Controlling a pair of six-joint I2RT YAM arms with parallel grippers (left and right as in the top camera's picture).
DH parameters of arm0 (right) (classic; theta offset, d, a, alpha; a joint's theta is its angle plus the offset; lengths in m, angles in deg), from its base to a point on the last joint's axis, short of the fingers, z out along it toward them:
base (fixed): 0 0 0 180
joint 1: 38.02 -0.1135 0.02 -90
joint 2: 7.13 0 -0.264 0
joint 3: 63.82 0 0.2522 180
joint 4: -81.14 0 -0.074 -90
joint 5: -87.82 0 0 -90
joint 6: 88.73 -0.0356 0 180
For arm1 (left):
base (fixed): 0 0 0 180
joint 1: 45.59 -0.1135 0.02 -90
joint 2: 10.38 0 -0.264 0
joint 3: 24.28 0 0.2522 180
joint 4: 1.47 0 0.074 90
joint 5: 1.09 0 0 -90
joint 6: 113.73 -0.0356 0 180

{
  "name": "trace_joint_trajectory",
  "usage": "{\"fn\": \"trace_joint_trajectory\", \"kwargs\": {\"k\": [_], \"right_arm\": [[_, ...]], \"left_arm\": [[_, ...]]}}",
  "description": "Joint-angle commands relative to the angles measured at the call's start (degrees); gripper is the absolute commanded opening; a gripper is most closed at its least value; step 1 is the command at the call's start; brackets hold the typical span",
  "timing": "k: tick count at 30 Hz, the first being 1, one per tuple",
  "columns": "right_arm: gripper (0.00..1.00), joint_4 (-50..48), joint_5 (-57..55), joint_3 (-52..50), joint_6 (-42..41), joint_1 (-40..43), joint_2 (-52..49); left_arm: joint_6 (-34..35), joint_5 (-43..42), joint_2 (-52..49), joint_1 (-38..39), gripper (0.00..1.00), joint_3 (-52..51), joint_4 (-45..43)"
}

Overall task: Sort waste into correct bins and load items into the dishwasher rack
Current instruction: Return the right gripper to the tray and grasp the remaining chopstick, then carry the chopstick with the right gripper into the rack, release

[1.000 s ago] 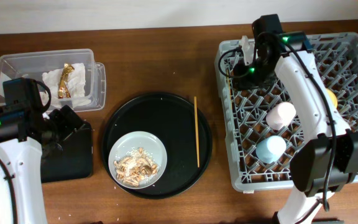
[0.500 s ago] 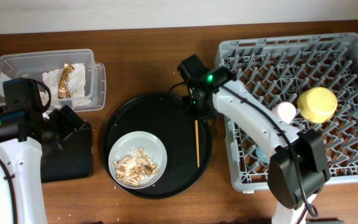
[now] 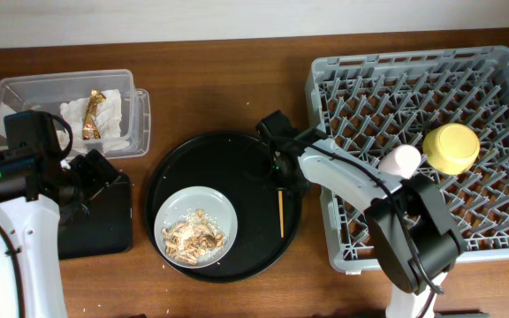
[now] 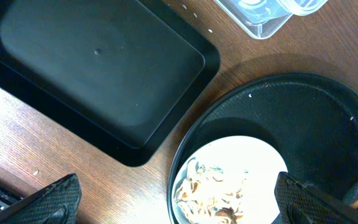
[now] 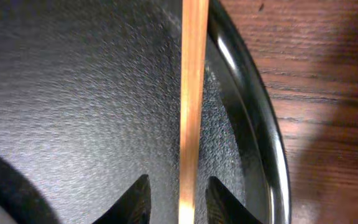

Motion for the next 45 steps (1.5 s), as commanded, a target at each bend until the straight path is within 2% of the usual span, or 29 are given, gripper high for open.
{"fn": "trace_joint_trajectory", "kwargs": {"k": [1, 3, 6, 8, 11, 14, 16, 18, 22, 23, 24, 25, 27, 31, 34, 35, 37, 40, 43, 45], "right_arm": [[0.18, 0.04, -1.31, -0.87, -0.92, -0.96, -2.29], [0.05, 0.04, -1.11, -0.76, -1.81, -1.38, -2.27], [0.04, 2.14, 0.63, 0.52, -1.75, -1.18, -2.01], [0.04, 6.99, 4.31, 5.55, -0.44, -0.55, -0.46], [0.04, 20.15, 4.48, 17.99, 6.14, 3.43, 4.68], [0.04, 31.15, 0.59, 28.96, 20.87, 13.92, 8.98], [0.04, 31.85, 0.7, 28.96, 23.23, 18.91, 9.53], [0.04, 30.47, 4.39, 27.63, 31.63, 23.67, 8.61], [0.05, 25.07, 5.55, 24.39, 32.76, 24.57, 5.99], [0.14, 23.71, 8.07, 23.37, 32.59, 24.59, 5.05], [0.49, 23.32, 8.13, 23.02, 32.15, 24.59, 4.35], [0.56, 23.41, 8.11, 23.02, 31.23, 24.59, 4.07], [0.87, 24.35, 8.2, 23.04, 29.62, 24.63, 4.13], [0.9, 28.0, 9.7, 23.26, 26.01, 24.63, 6.16], [0.92, 32.11, 9.29, 25.7, 22.58, 25.2, 12.33], [0.97, 33.18, 9.2, 26.56, 21.46, 26.27, 15.21], [0.99, 35.17, 8.85, 27.67, 21.35, 30.69, 20.94], [0.99, 40.24, 3.15, 27.74, 17.31, 45.64, 29.2], [0.99, 46.49, 3.17, 27.65, 17.33, 58.6, 30.73], [0.99, 47.01, 3.17, 27.65, 17.33, 61.37, 30.42]], "left_arm": [[0.72, 0.39, -0.15, -0.24, 0.99, -0.07, -0.07], [0.72, 0.39, -0.15, -0.24, 0.99, -0.04, -0.07], [0.72, 0.39, -0.15, -0.24, 0.99, -0.07, -0.07], [0.72, 0.39, -0.15, -0.24, 0.99, -0.04, -0.07], [0.72, 0.39, -0.13, -0.24, 0.99, -0.04, -0.07], [0.72, 0.39, -0.15, -0.24, 0.99, -0.04, -0.07], [0.72, 0.39, -0.15, -0.24, 0.99, -0.04, -0.07], [0.72, 0.39, -0.15, -0.24, 0.99, -0.07, -0.07], [0.72, 0.39, -0.15, -0.24, 0.99, -0.07, -0.07], [0.72, 0.39, -0.15, -0.24, 0.99, -0.04, -0.07], [0.72, 0.39, -0.15, -0.24, 0.99, -0.07, -0.07], [0.72, 0.39, -0.15, -0.24, 0.99, -0.07, -0.07], [0.72, 0.39, -0.13, -0.24, 0.99, -0.07, -0.07], [0.72, 0.39, -0.15, -0.24, 0.99, -0.04, -0.07], [0.72, 0.39, -0.15, -0.24, 0.99, -0.07, -0.07], [0.72, 0.39, -0.13, -0.24, 0.99, -0.07, -0.07], [0.72, 0.39, -0.15, -0.24, 0.99, -0.07, -0.07], [0.72, 0.39, -0.15, -0.24, 0.99, -0.07, -0.07], [0.72, 0.39, -0.15, -0.24, 0.99, -0.04, -0.07], [0.72, 0.39, -0.15, -0.24, 0.99, -0.07, -0.07]]}}
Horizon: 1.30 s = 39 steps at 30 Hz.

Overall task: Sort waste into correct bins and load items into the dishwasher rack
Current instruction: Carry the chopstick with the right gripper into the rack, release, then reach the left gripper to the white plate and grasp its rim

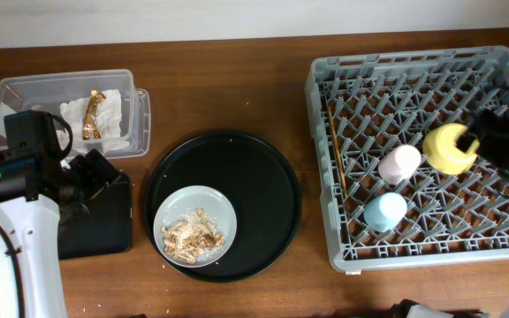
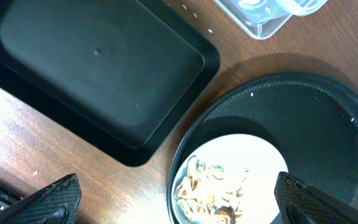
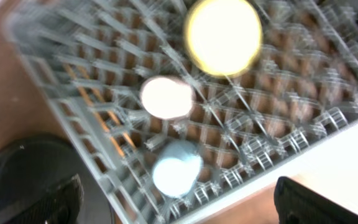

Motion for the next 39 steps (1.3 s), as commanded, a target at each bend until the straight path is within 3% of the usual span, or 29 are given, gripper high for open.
{"fn": "trace_joint_trajectory", "kwargs": {"k": [1, 5, 8, 9, 11, 14, 19, 21, 22, 23, 24, 27, 30, 35, 39], "right_arm": [[0.99, 0.17, -0.72, 0.39, -0.7, 4.59, -0.57], [0.99, 0.17, -0.72, 0.39, -0.7, 5.11, -1.2], [0.99, 0.17, -0.72, 0.39, -0.7, 5.11, -1.2], [0.99, 0.17, -0.72, 0.39, -0.7, 5.11, -1.2], [0.99, 0.17, -0.72, 0.39, -0.7, 5.11, -1.2], [0.99, 0.17, -0.72, 0.39, -0.7, 5.11, -1.2], [0.99, 0.17, -0.72, 0.39, -0.7, 5.11, -1.2], [0.99, 0.17, -0.72, 0.39, -0.7, 5.11, -1.2], [0.99, 0.17, -0.72, 0.39, -0.7, 5.11, -1.2], [0.99, 0.17, -0.72, 0.39, -0.7, 5.11, -1.2], [0.99, 0.17, -0.72, 0.39, -0.7, 5.11, -1.2], [0.99, 0.17, -0.72, 0.39, -0.7, 5.11, -1.2], [0.99, 0.17, -0.72, 0.39, -0.7, 5.11, -1.2], [0.99, 0.17, -0.72, 0.39, -0.7, 5.11, -1.2], [0.99, 0.17, -0.72, 0.39, -0.7, 5.11, -1.2]], "left_arm": [[0.72, 0.42, -0.15, -0.26, 0.99, -0.07, -0.09], [2.45, -0.76, -0.13, -0.26, 0.99, -0.04, -0.61], [3.5, -20.52, -0.13, 0.13, 0.99, -0.07, 7.21], [-0.02, -25.66, -0.13, 2.67, 0.99, -0.07, 7.67], [-8.0, -25.97, -0.13, 12.07, 0.99, -0.07, 7.58], [-8.31, -21.09, -0.2, 31.01, 0.99, -0.07, 2.54], [-8.09, -18.18, -0.31, 49.51, 0.99, -0.07, -6.75], [-4.61, -7.8, -1.22, 53.7, 0.98, -0.07, -9.25], [3.28, 2.8, -2.89, 55.32, 0.91, -0.07, -7.8], [8.68, 8.09, -4.68, 56.06, 0.89, -0.07, -6.36], [12.37, 10.51, -6.6, 56.48, 0.81, -0.07, -5.6], [17.0, 11.63, -16.33, 56.98, 0.64, -0.07, -6.45], [23.82, 16.52, -27.21, 56.92, 0.64, -0.07, -6.97], [26.29, 14.78, -35.32, 56.92, 0.61, -0.07, -14.73], [28.57, 14.56, -38.16, 56.92, 0.6, -0.07, -15.63]]}}
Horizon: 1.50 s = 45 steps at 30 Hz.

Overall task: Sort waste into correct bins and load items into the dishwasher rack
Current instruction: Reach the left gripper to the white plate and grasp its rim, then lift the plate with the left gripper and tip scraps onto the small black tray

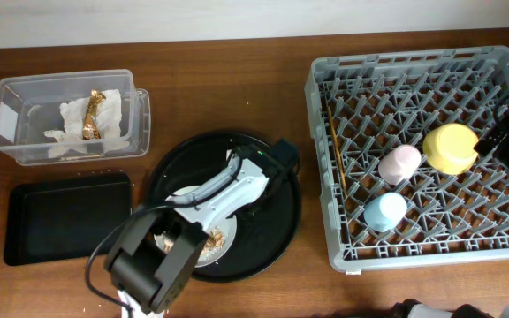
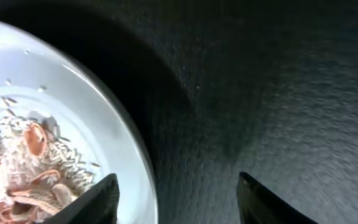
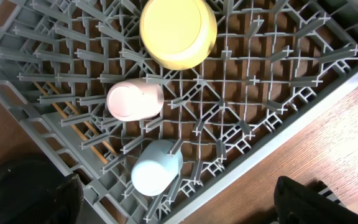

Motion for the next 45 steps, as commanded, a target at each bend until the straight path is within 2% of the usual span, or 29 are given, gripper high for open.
{"fn": "trace_joint_trajectory", "kwargs": {"k": [1, 6, 8, 9, 10, 17, 24, 25, 27, 28, 29, 30, 34, 40, 43, 45], "right_arm": [[0.99, 0.02, -0.5, 0.39, -0.48, 0.26, -0.22], [0.99, 0.02, -0.5, 0.39, -0.48, 0.26, -0.22], [0.99, 0.02, -0.5, 0.39, -0.48, 0.26, -0.22], [0.99, 0.02, -0.5, 0.39, -0.48, 0.26, -0.22], [0.99, 0.02, -0.5, 0.39, -0.48, 0.26, -0.22], [0.99, 0.02, -0.5, 0.39, -0.48, 0.26, -0.22], [0.99, 0.02, -0.5, 0.39, -0.48, 0.26, -0.22], [0.99, 0.02, -0.5, 0.39, -0.48, 0.26, -0.22], [0.99, 0.02, -0.5, 0.39, -0.48, 0.26, -0.22], [0.99, 0.02, -0.5, 0.39, -0.48, 0.26, -0.22], [0.99, 0.02, -0.5, 0.39, -0.48, 0.26, -0.22], [0.99, 0.02, -0.5, 0.39, -0.48, 0.26, -0.22], [0.99, 0.02, -0.5, 0.39, -0.48, 0.26, -0.22], [0.99, 0.02, -0.5, 0.39, -0.48, 0.26, -0.22], [0.99, 0.02, -0.5, 0.39, -0.48, 0.26, -0.22], [0.99, 0.02, -0.5, 0.39, -0.48, 0.26, -0.22]], "left_arm": [[2.67, 0.33, -2.29, 0.24, 0.59, -0.07, -0.02], [2.64, -0.72, -3.61, 0.24, 0.59, -1.11, -0.04], [2.64, -1.18, -3.61, 0.24, 0.51, -1.18, 0.11], [2.64, -1.68, -3.61, 0.24, 0.44, -1.18, 0.11], [2.64, -2.14, -3.61, 0.24, 0.42, -1.18, 0.2], [2.6, -4.15, -3.58, -2.34, 0.4, -1.18, 3.41], [-2.67, -4.13, -3.58, -3.28, 0.38, -1.16, 3.56], [-3.04, -4.13, -3.58, -3.28, 0.34, -1.16, 3.5], [-3.72, -4.11, -3.58, -3.28, 0.16, -1.16, 3.48], [-4.17, -4.11, -3.58, -3.28, 0.15, -1.16, 3.5], [-4.35, -4.15, -3.58, -3.23, 0.06, -1.16, 3.56], [-4.35, -4.17, -3.58, -3.26, 0.01, -1.14, 3.8], [-4.79, -4.13, -1.46, -3.26, 0.01, 0.68, 6.95], [-6.93, -3.65, 9.05, -3.28, 0.01, 1.09, 8.57], [-7.23, -0.46, 13.16, -3.61, 0.01, 1.09, 10.54], [-11.02, -0.46, 15.45, -5.6, 0.01, 1.09, 10.69]]}}
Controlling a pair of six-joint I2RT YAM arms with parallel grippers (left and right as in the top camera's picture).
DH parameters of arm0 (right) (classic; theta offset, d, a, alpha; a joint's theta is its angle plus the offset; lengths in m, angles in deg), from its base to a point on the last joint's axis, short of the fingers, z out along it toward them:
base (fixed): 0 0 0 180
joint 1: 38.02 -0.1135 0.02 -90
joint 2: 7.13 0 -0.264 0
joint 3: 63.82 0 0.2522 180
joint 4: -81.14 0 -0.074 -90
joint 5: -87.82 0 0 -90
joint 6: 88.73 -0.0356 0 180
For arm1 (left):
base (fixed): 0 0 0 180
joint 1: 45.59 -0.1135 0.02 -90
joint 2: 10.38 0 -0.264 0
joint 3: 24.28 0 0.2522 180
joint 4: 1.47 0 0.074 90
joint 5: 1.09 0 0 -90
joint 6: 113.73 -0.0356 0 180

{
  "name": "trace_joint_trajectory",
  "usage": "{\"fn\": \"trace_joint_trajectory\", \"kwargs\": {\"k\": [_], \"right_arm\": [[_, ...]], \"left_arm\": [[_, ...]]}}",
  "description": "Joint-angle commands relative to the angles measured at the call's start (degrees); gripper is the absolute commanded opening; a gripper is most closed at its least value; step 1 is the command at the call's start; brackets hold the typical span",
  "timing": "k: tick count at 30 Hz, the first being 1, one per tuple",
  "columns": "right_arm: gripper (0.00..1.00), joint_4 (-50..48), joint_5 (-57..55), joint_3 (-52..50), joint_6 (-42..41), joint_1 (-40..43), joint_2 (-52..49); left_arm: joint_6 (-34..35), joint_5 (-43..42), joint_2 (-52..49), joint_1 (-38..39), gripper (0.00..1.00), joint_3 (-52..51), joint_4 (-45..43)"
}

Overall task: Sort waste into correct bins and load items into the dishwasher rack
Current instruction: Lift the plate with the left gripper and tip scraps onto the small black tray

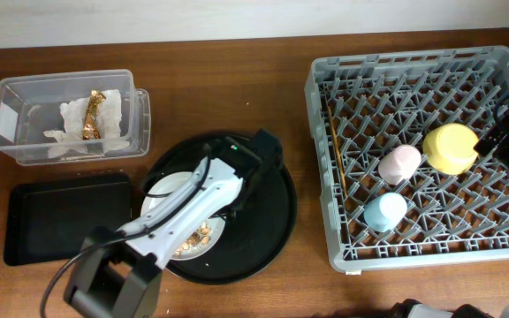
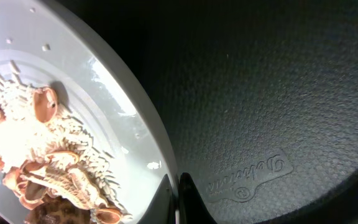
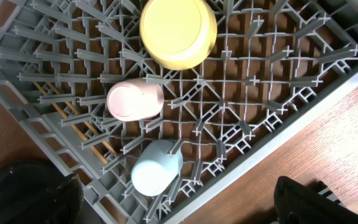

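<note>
A white plate [image 2: 98,87] with food scraps [image 2: 48,149] sits on the round black tray [image 2: 260,93]. My left gripper [image 2: 176,199] is shut on the plate's right rim, one finger above it and one below. In the overhead view the left arm lies across the plate [image 1: 177,231]. The grey dishwasher rack [image 1: 325,221] holds a yellow bowl [image 1: 451,147], a pink cup [image 1: 399,162], a light-blue cup [image 1: 384,210] and a chopstick [image 1: 337,150]. My right gripper [image 3: 174,202] hangs open high over the rack's right side, holding nothing.
A clear bin [image 1: 69,115] with a napkin and a wrapper stands at the back left. A shallow black rectangular bin [image 1: 67,216] lies in front of it, left of the round tray. Bare wooden table shows between the tray and the rack.
My left gripper stood open astride the plate's rim; it is now shut on that rim. The right arm has not moved.
First my right gripper straddled a chopstick on the round tray while the left arm hung over the black bin. Then the chopstick lay in the rack and the right arm was at the rack's right side. Later the left gripper was open at the plate, and now grips it.
</note>
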Motion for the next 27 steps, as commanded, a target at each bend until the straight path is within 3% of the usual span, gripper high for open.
{"fn": "trace_joint_trajectory", "kwargs": {"k": [1, 10, 20, 27], "right_arm": [[0.99, 0.02, -0.48, 0.39, -0.5, 0.26, -0.22], [0.99, 0.02, -0.48, 0.39, -0.5, 0.26, -0.22], [0.99, 0.02, -0.48, 0.39, -0.5, 0.26, -0.22], [0.99, 0.02, -0.48, 0.39, -0.5, 0.26, -0.22]], "left_arm": [[-5.97, 2.43, 4.48, -3.82, 0.01, 1.25, 0.31], [-22.91, 2.38, 5.01, -18.38, 0.01, 1.25, -6.01], [-23.21, -8.74, 6.14, -36.35, 0.01, 1.25, -10.03], [-23.21, -18.78, 16.55, -45.35, 0.01, 1.25, -12.09]]}}
